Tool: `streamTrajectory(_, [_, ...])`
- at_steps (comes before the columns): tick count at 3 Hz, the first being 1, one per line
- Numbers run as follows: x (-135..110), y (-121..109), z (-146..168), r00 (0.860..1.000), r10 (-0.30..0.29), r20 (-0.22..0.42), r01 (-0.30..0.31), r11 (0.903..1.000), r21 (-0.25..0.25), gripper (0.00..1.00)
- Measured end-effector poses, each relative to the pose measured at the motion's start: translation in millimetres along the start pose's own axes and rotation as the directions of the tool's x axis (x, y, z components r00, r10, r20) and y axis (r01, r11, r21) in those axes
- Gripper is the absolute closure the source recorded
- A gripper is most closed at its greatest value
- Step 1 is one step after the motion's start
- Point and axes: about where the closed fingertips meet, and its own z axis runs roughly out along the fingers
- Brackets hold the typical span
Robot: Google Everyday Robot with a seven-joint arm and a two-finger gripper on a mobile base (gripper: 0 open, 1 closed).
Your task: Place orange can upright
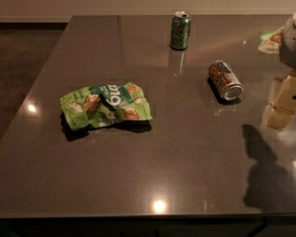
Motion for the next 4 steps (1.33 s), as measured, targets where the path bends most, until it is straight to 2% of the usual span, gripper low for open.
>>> streamTrajectory(1, [0.1, -1.4, 0.6, 1.0, 0.007, -0.001, -0.007, 1.0, 0.0, 0.0])
streamTrajectory(2, [4.4, -41.0, 21.0, 0.98, 0.196, -0.04, -0.196, 0.9805, 0.007, 0.0])
streamTrajectory(3, [12.9, -95.9, 51.9, 0.893, 0.44, -0.094, -0.439, 0.898, 0.029, 0.0])
streamTrajectory(4, [19.4, -141.8, 86.2, 0.741, 0.658, -0.132, -0.656, 0.752, 0.062, 0.0])
